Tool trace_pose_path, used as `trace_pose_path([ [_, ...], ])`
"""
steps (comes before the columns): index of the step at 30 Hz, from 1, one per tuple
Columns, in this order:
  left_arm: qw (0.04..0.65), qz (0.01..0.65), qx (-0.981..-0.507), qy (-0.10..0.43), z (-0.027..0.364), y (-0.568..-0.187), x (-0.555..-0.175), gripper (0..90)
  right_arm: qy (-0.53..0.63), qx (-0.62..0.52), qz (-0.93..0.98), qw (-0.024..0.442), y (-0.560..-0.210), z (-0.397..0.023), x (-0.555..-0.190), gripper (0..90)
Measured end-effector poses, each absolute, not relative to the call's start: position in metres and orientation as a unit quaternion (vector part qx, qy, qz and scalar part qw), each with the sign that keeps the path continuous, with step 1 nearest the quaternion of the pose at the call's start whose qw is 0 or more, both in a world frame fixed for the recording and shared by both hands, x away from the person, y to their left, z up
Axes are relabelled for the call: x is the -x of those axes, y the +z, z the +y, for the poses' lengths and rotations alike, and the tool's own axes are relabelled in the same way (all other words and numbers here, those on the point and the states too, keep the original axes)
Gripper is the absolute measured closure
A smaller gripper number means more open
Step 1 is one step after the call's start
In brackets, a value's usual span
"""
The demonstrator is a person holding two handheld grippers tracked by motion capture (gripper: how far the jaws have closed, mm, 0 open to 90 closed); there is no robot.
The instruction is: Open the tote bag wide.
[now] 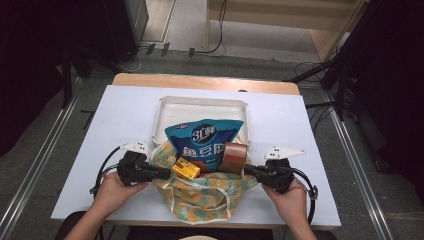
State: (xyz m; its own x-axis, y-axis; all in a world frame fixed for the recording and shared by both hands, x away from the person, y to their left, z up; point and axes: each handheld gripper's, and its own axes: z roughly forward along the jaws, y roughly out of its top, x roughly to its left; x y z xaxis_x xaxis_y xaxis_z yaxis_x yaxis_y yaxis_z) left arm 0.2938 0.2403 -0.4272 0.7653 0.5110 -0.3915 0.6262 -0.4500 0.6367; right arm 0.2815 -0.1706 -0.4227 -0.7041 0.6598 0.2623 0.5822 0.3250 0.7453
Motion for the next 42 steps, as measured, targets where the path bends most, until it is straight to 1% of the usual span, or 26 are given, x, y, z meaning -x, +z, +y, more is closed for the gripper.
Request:
trace_pose_path([
  [5, 0.381, 0.346, -0.854, -0.075, 0.238, -0.437, -0.302, 86.7, 0.427, -0.382, 0.819, 0.043, -0.433, -0.169, -0.285, 90.0],
  [8, 0.381, 0.349, -0.852, -0.079, 0.239, -0.439, -0.304, 86.7, 0.419, -0.38, 0.824, 0.046, -0.436, -0.17, -0.287, 90.0],
  [11, 0.397, 0.348, -0.846, -0.073, 0.244, -0.43, -0.302, 85.8, 0.425, -0.386, 0.817, 0.05, -0.433, -0.174, -0.287, 90.0],
  [12, 0.416, 0.347, -0.838, -0.067, 0.249, -0.42, -0.298, 85.7, 0.439, -0.385, 0.81, 0.057, -0.426, -0.179, -0.286, 88.2],
  [13, 0.416, 0.347, -0.838, -0.067, 0.249, -0.42, -0.298, 85.7, 0.439, -0.385, 0.81, 0.057, -0.426, -0.179, -0.286, 88.2],
  [14, 0.431, 0.352, -0.828, -0.07, 0.254, -0.412, -0.298, 85.8, 0.444, -0.383, 0.807, 0.068, -0.42, -0.181, -0.286, 87.5],
  [18, 0.448, 0.359, -0.815, -0.073, 0.261, -0.407, -0.297, 85.7, 0.451, -0.382, 0.803, 0.074, -0.413, -0.183, -0.288, 86.7],
  [24, 0.431, 0.349, -0.832, -0.032, 0.259, -0.39, -0.301, 85.8, 0.466, -0.379, 0.795, 0.085, -0.398, -0.184, -0.301, 83.6],
  [27, 0.442, 0.351, -0.825, -0.022, 0.259, -0.381, -0.309, 85.5, 0.471, -0.373, 0.794, 0.09, -0.392, -0.181, -0.309, 80.6],
  [28, 0.445, 0.353, -0.823, -0.017, 0.258, -0.375, -0.315, 84.9, 0.473, -0.373, 0.793, 0.091, -0.391, -0.181, -0.311, 78.1],
  [29, 0.447, 0.353, -0.822, -0.015, 0.257, -0.372, -0.318, 83.6, 0.477, -0.372, 0.791, 0.094, -0.39, -0.18, -0.315, 74.8],
  [30, 0.447, 0.353, -0.822, -0.015, 0.257, -0.372, -0.318, 82.0, 0.477, -0.372, 0.791, 0.094, -0.39, -0.18, -0.315, 74.8],
  [31, 0.449, 0.35, -0.822, -0.009, 0.255, -0.368, -0.323, 79.8, 0.484, -0.374, 0.786, 0.091, -0.387, -0.178, -0.32, 70.5],
  [33, 0.449, 0.35, -0.822, -0.004, 0.251, -0.367, -0.328, 76.0, 0.49, -0.367, 0.785, 0.097, -0.386, -0.176, -0.325, 64.7],
  [37, 0.44, 0.361, -0.822, -0.011, 0.245, -0.374, -0.338, 66.3, 0.488, -0.365, 0.787, 0.097, -0.389, -0.168, -0.334, 56.2],
  [41, 0.435, 0.364, -0.823, -0.014, 0.241, -0.381, -0.343, 59.0, 0.486, -0.366, 0.789, 0.082, -0.398, -0.162, -0.34, 54.6],
  [42, 0.434, 0.366, -0.823, -0.015, 0.239, -0.384, -0.344, 59.0, 0.486, -0.366, 0.789, 0.082, -0.398, -0.162, -0.34, 54.6],
])
